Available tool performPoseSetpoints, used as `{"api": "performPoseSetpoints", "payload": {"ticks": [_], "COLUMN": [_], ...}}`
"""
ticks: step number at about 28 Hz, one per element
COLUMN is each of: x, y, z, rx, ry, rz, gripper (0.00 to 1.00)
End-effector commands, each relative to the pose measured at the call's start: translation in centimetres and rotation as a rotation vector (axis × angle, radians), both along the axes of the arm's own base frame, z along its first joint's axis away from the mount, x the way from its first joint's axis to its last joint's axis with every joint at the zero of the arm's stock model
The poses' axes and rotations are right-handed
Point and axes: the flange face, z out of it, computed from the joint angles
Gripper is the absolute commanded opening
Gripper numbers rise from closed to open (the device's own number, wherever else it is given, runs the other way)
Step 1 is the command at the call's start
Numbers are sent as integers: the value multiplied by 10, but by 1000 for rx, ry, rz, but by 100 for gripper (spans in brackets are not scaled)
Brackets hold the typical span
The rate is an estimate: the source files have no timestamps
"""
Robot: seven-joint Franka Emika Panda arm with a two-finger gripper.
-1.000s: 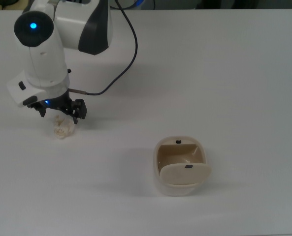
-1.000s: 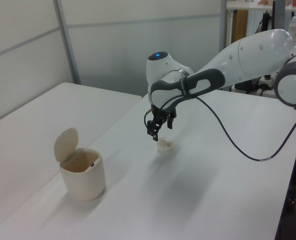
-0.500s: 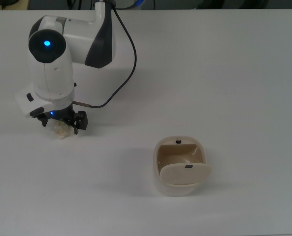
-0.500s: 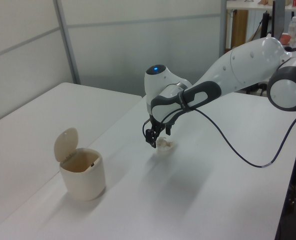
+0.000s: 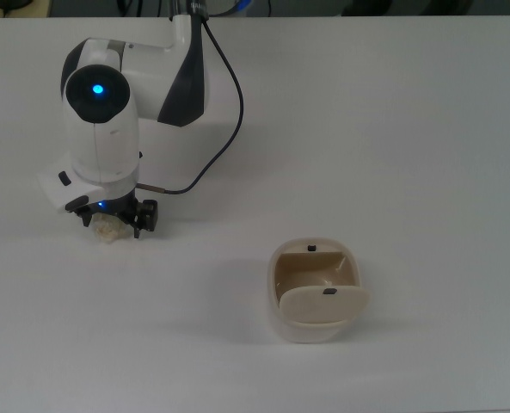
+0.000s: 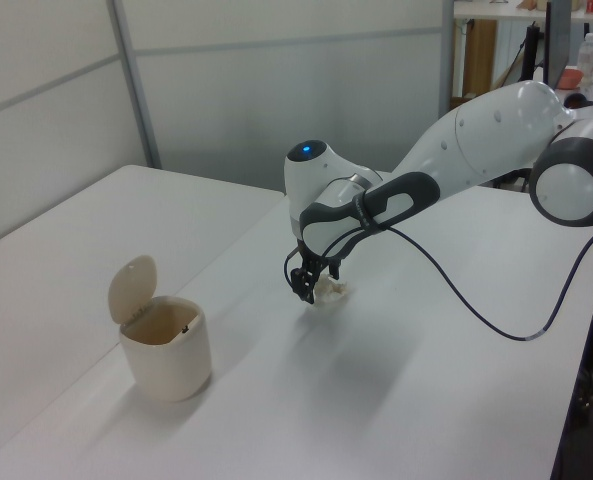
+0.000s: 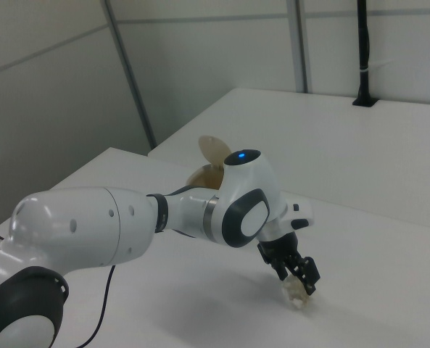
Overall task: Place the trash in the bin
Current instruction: 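Lower the gripper onto the paper ball and close on it, then lift the paper ball and carry it over the cream bin opening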
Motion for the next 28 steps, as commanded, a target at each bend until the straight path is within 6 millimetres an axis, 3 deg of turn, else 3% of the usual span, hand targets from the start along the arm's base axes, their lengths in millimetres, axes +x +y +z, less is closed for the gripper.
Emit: {"api": "performPoseSetpoints", "payload": {"ticks": [1,2,3,16,20,25,28], "x": [1,0,0,2,5,11,18], "y": [3,2,3,3,5,21,54], "z": [-1,-1,-1,11,39,67,74], "rx": [-24,-25,-24,-15,-6,53,84], "ry": [-16,-16,-16,-32,-81,-138,-165], "rz": [-1,-3,-1,-18,-61,-103,-112], "gripper": [18,3,0,0,0,0,0]}}
